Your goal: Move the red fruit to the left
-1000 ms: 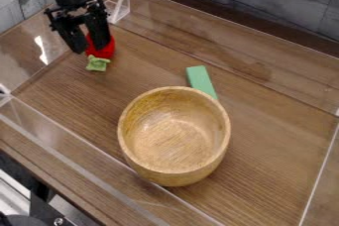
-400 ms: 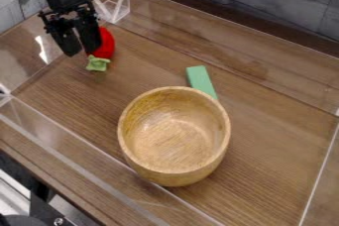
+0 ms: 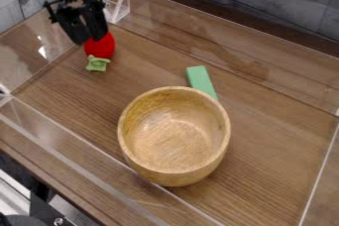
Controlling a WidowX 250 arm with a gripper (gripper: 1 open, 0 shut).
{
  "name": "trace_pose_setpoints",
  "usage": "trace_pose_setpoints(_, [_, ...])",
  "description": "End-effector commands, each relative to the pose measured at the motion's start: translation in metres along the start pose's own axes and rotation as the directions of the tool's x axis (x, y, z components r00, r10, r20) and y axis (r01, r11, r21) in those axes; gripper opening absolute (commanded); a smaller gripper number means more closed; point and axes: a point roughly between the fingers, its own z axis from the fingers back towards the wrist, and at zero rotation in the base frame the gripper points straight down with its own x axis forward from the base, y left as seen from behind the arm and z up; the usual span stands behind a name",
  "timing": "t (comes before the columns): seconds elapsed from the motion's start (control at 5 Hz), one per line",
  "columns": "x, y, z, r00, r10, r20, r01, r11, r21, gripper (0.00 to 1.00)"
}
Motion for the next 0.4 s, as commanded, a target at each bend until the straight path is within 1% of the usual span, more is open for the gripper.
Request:
trace_pose_setpoints(0.0, [0.0060, -0.0024, 0.0273, 0.997, -0.046, 0.069, 0.044, 0.998, 0.037, 1.00])
trace_pose_setpoints(0.2, [0.0073, -0.0025, 0.0283, 0.995, -0.076, 0.069, 0.074, 0.996, 0.040, 1.00])
